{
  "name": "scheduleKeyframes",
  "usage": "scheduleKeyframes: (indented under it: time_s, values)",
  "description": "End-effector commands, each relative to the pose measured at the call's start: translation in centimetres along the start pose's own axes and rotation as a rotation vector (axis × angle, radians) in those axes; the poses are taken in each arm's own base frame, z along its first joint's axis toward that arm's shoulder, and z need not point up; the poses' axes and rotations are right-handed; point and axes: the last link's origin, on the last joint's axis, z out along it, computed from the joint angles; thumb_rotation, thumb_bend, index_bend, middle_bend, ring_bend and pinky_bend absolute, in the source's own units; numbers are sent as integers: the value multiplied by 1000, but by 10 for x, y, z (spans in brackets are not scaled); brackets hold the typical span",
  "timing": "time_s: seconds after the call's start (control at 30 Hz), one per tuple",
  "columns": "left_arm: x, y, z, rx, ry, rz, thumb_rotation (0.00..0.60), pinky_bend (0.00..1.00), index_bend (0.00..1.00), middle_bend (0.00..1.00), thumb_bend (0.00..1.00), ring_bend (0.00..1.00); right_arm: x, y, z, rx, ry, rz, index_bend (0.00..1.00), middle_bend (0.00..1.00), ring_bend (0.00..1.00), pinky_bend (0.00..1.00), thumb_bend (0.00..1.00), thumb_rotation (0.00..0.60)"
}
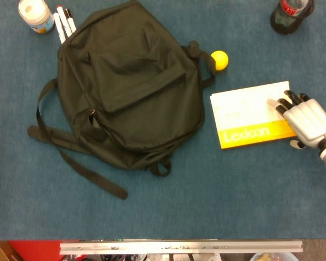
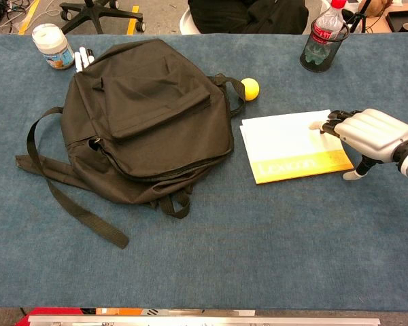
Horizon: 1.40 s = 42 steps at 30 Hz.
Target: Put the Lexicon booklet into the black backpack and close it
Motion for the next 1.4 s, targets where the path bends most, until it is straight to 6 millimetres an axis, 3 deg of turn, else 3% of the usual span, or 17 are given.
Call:
scheduleKeyframes:
  time_s: [0.03, 0.3, 0.8, 1.13, 1.4]
  values:
    - [-1, 0, 1, 1, -4, 4, 600, 239, 206, 188, 264, 131, 0, -1, 5, -1, -4, 1, 134, 244, 94, 232, 34, 600]
    - [0, 0, 3, 0, -1, 5, 600, 239, 206, 188, 264, 131, 4, -3, 13, 1, 0, 10, 134, 244, 102, 249, 117, 600]
    - [0, 0, 3, 3, -6, 9, 600, 239, 206, 188, 264, 131, 1, -4, 18, 2, 2, 2, 134, 259, 140, 302, 137, 600]
    - [1, -2, 3, 9, -6, 0, 600, 238, 206, 188, 264, 131, 6, -9, 22, 16, 28, 20, 145, 318, 194, 344, 492, 600]
    - [1, 0, 6, 6, -8, 0, 600, 239, 206, 187, 264, 131, 18, -11, 30, 19, 98, 53, 204, 336, 214, 362, 551, 600]
